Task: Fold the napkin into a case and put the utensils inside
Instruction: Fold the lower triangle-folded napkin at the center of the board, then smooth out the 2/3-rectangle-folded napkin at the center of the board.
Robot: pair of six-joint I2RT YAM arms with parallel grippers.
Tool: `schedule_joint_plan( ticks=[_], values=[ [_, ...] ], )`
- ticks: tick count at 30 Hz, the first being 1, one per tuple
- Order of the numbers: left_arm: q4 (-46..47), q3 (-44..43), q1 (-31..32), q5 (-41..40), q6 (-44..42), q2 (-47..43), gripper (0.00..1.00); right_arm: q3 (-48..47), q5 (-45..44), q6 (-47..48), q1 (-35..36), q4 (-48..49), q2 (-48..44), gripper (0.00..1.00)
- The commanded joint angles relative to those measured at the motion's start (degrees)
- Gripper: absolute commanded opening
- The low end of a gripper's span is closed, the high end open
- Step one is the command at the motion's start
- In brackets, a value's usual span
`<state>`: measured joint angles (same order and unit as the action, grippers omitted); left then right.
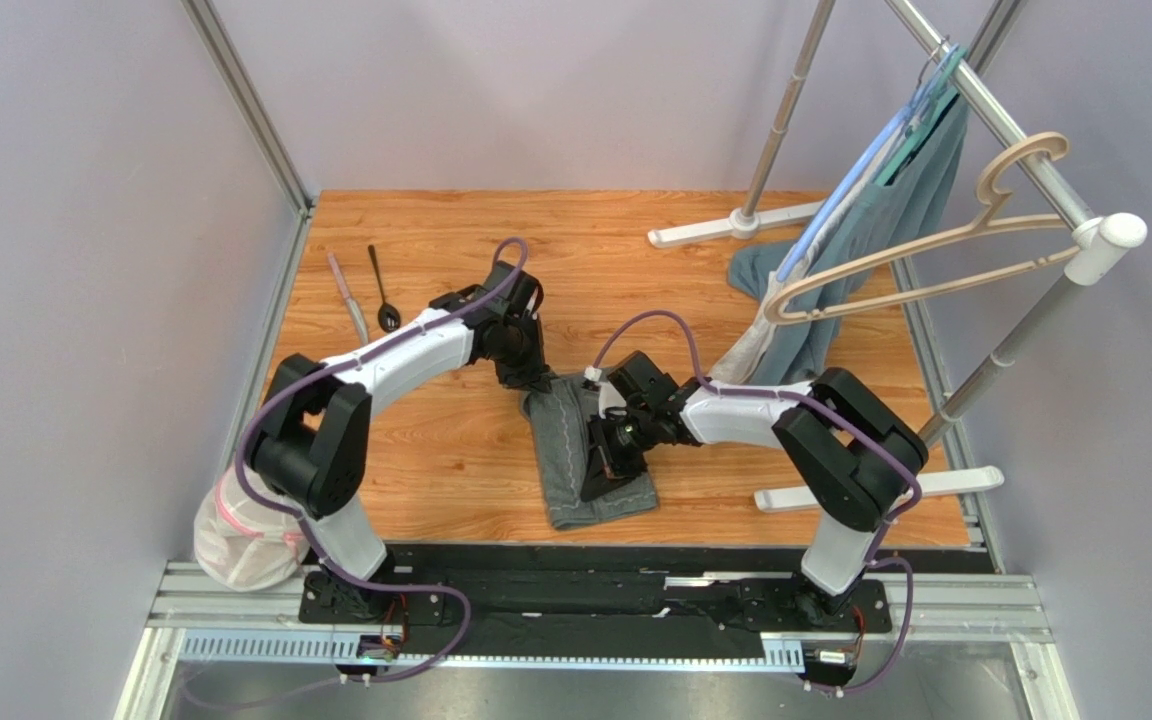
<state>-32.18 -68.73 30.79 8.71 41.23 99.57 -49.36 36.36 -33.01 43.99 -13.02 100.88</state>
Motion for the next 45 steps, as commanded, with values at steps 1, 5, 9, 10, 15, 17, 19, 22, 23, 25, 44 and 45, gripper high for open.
schedule_joint_plan(
  ticks=[1, 5, 9, 10, 15, 17, 19, 22, 23, 25, 44, 45],
  values=[
    [-1.92, 0.95, 0.33, 2.01, -2.04, -8.68, 0.12, -2.84, -4.01, 1.11, 0.22, -2.01, -5.42, 0.00],
    [1.07, 9.55, 1.12, 5.34, -0.37, -13.52, 0.12, -3.72, -4.89, 1.99, 0.13, -4.47, -8.24, 0.00],
    [4.40, 15.55, 2.52, 7.37, 2.70, -16.60, 0.11, -1.71, -4.02, 0.77, 0.13, -1.86, -7.37, 0.00],
    [6.06, 16.43, 3.22, 7.90, 3.23, -16.69, 0.10, -1.09, -2.97, 0.06, 0.22, -0.45, -6.41, 0.00],
    [4.51, 14.78, 3.06, -0.08, 1.59, -18.09, 0.23, -3.53, -5.06, 1.71, -0.13, -0.42, -4.29, 0.00],
    [-0.40, 9.16, 2.44, -4.99, -0.79, -16.96, 0.33, -6.26, -6.30, 2.95, -1.18, -2.53, -2.80, 0.00],
    [-5.66, 2.76, 0.86, -6.59, -4.13, -12.66, 0.37, -11.07, -6.65, 4.35, -2.15, -3.68, -1.22, 0.01],
    [-9.72, -3.32, -0.29, -10.45, -6.95, -7.03, 0.38, -18.54, -5.69, 5.85, -4.69, -5.79, 3.52, 0.05],
    [-10.26, -4.47, -0.37, -11.16, -7.48, -5.11, 0.38, -20.23, -5.69, 6.12, -4.87, -6.92, 5.62, 0.07],
    [-10.79, -7.02, -0.38, -11.61, -8.62, -3.34, 0.38, -23.22, -5.42, 6.38, -5.75, -7.46, 7.83, 0.08],
    [-11.32, -14.06, -0.29, -9.15, -11.35, 9.24, 0.36, -32.02, -5.16, 4.63, -8.30, -7.46, 16.19, 0.09],
    [-10.54, -13.63, -0.29, -9.15, -11.26, 9.15, 0.36, -32.02, -5.16, 4.54, -8.48, -7.29, 16.36, 0.08]
  ],
)
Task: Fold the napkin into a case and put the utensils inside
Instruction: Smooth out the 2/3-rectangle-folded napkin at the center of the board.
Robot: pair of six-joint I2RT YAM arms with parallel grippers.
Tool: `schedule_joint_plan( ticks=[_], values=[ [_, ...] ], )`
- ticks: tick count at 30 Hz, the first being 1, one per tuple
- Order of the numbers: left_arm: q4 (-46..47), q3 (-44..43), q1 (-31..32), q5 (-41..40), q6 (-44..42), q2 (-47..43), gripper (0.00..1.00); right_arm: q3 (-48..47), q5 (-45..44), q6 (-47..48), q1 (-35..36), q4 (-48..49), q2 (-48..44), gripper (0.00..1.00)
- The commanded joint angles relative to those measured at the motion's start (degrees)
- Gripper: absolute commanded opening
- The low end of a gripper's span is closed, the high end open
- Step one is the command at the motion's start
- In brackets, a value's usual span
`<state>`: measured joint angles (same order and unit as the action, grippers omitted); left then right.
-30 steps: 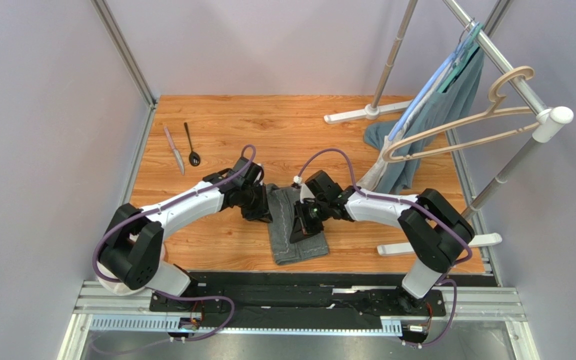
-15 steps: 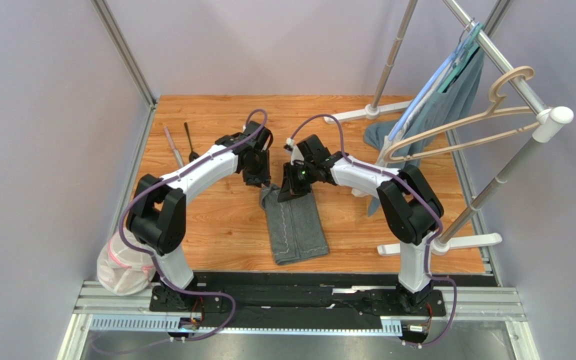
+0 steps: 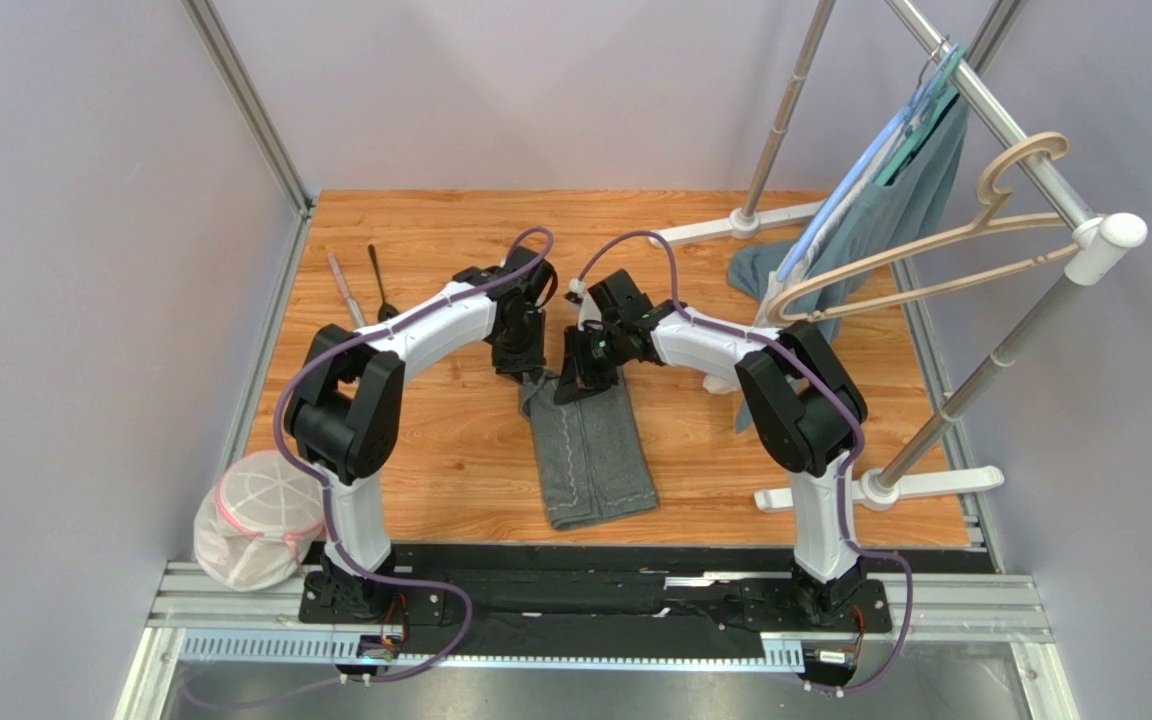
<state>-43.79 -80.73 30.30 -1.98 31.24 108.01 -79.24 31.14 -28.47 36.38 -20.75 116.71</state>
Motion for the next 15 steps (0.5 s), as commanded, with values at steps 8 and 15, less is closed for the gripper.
schedule_joint_plan(
  ticks=[8, 15],
  values=[
    [2.92, -0.84, 0.19, 4.53, -0.31, -0.51, 0.36, -3.11, 0.77, 0.08, -2.36, 0.80, 1.95, 0.08],
    [2.83, -1.45, 0.72, 5.06, -0.66, 0.45, 0.36, -4.16, 1.47, -0.09, -2.63, 0.80, 2.74, 0.07]
  ],
)
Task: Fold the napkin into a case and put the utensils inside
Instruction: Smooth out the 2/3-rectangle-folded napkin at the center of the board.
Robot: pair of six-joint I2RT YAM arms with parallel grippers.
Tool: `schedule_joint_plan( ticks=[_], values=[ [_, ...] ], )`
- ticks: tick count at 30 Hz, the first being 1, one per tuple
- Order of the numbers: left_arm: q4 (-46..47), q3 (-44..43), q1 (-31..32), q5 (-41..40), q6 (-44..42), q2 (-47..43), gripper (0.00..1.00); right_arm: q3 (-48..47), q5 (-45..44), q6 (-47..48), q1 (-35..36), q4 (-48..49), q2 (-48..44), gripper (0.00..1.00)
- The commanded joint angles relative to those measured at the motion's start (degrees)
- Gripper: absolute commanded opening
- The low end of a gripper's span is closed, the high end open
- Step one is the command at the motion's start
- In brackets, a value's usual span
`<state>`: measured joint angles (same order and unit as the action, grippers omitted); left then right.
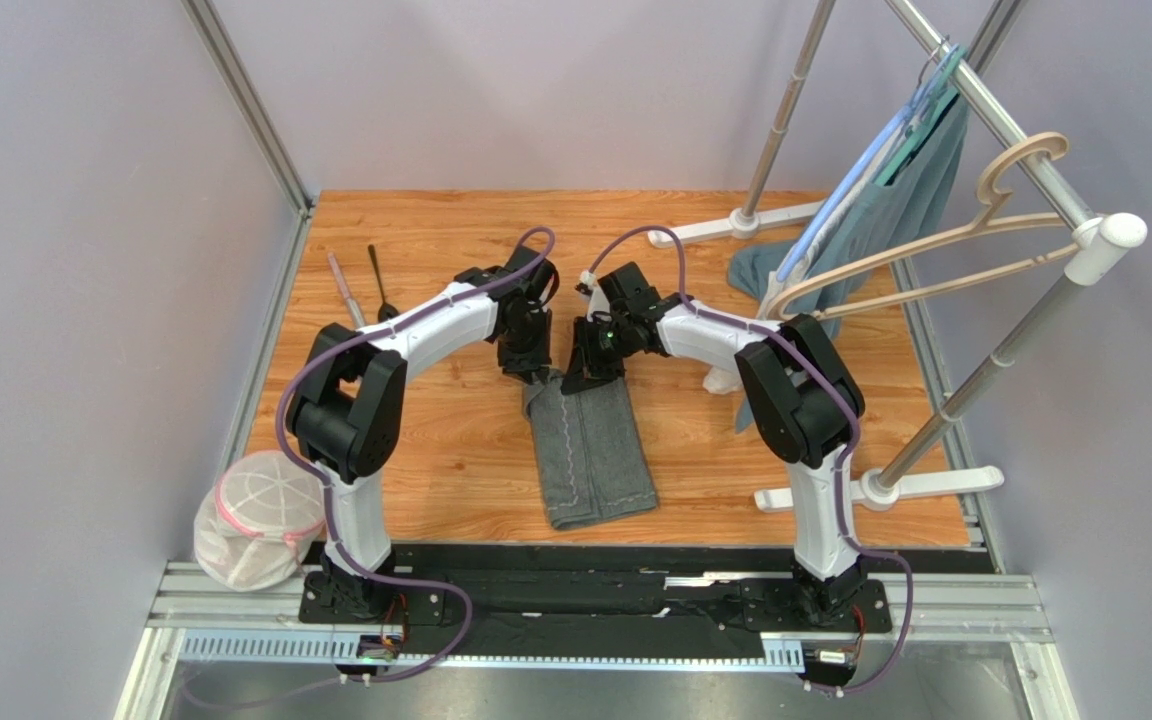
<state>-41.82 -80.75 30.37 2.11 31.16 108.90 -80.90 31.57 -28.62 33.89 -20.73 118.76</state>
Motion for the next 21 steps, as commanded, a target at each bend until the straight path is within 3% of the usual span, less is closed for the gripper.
schedule_joint_plan(
  ticks=[1, 12, 15, 19, 21],
  values=[
    [0.78, -1.51, 1.00, 0.62, -0.83, -0.36, 0.37, -2.50, 1.04, 0.06, -0.23, 0.78, 0.77, 0.06],
    [-4.05, -7.67, 2.76, -5.53, -2.51, 5.62, 0.36, -2.94, 1.56, -0.12, -0.31, 1.04, 1.39, 0.06],
    [-4.14, -8.37, 2.85, -5.71, -2.59, 5.88, 0.30, -3.03, 1.47, -0.12, -0.58, 1.13, 1.74, 0.06],
    [-4.14, -9.69, 2.94, -6.15, -3.12, 5.62, 0.10, -3.38, 1.47, -0.29, -1.02, 1.13, 2.35, 0.06],
    [-4.32, -10.13, 2.94, -5.63, -3.12, 5.36, 0.05, -3.56, 1.56, -0.21, -1.37, 1.22, 2.70, 0.06]
  ],
)
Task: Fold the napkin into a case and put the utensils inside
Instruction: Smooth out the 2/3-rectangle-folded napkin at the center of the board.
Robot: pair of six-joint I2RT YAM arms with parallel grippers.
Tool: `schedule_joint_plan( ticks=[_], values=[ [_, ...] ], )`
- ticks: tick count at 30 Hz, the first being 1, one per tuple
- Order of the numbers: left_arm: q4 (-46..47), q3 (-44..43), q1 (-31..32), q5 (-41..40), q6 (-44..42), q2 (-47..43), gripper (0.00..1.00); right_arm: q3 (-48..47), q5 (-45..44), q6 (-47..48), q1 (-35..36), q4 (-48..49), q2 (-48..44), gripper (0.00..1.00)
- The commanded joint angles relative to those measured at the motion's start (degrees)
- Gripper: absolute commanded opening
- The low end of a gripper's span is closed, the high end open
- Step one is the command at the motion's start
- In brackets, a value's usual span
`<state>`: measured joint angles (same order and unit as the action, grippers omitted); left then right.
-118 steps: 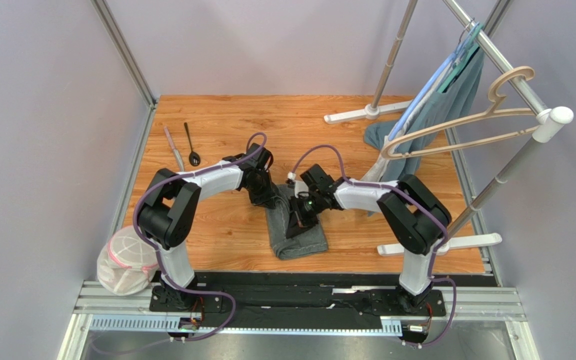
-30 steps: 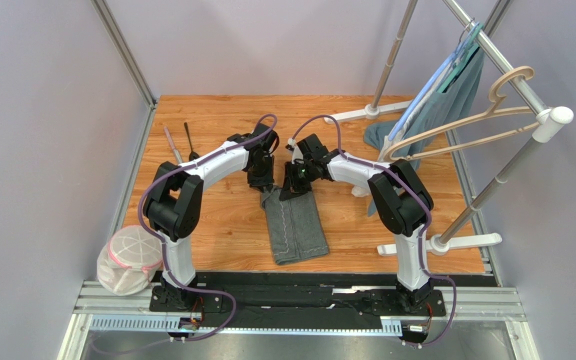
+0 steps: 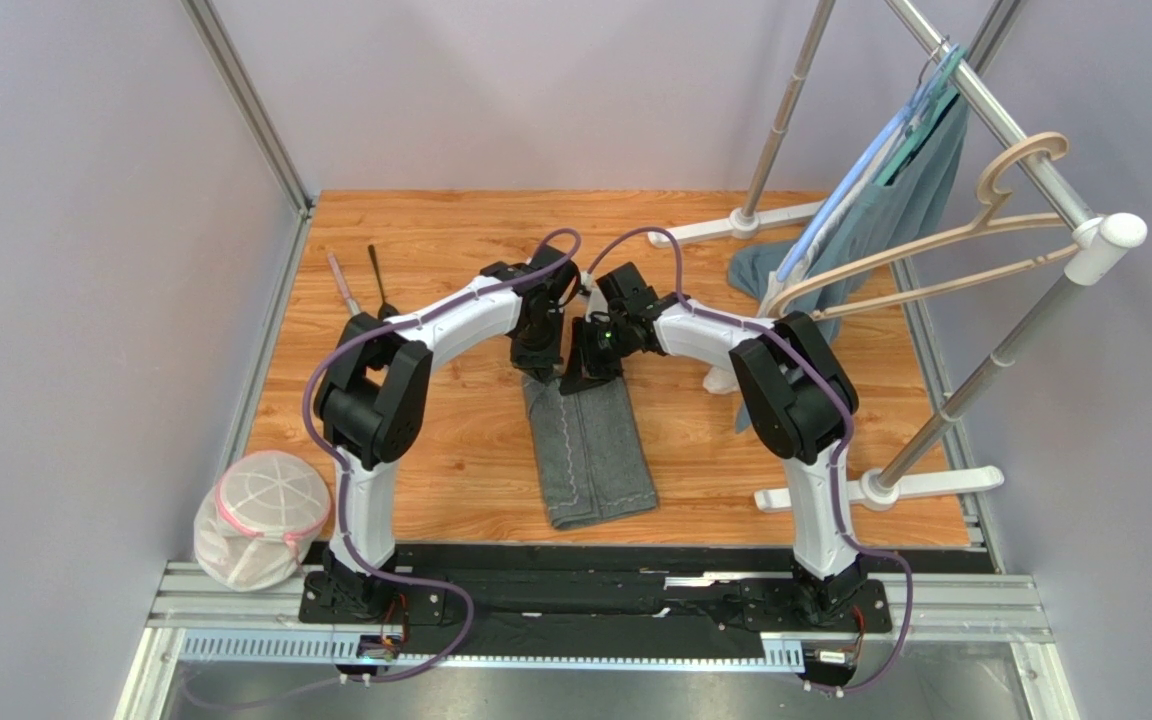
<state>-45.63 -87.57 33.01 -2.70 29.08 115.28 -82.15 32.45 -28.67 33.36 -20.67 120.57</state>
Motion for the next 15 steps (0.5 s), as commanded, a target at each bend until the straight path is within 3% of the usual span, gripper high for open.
schedule_joint_plan(
  ticks=[1, 11, 15],
  values=[
    [-0.52, -3.31, 0.47, -0.38, -0.96, -1.72, 0.02, -2.31, 0.69, -0.16, -0.85, 1.24, 1.07, 0.06],
    [3.26, -3.05, 1.61, 10.24, 2.47, -0.59, 0.00, -3.81, 0.69, -0.86, -1.46, 1.94, 2.91, 0.05],
    [7.12, -2.08, 1.61, 10.35, 5.45, 1.69, 0.00, -4.07, 0.86, -1.48, -2.16, 2.29, 3.53, 0.04]
  ],
)
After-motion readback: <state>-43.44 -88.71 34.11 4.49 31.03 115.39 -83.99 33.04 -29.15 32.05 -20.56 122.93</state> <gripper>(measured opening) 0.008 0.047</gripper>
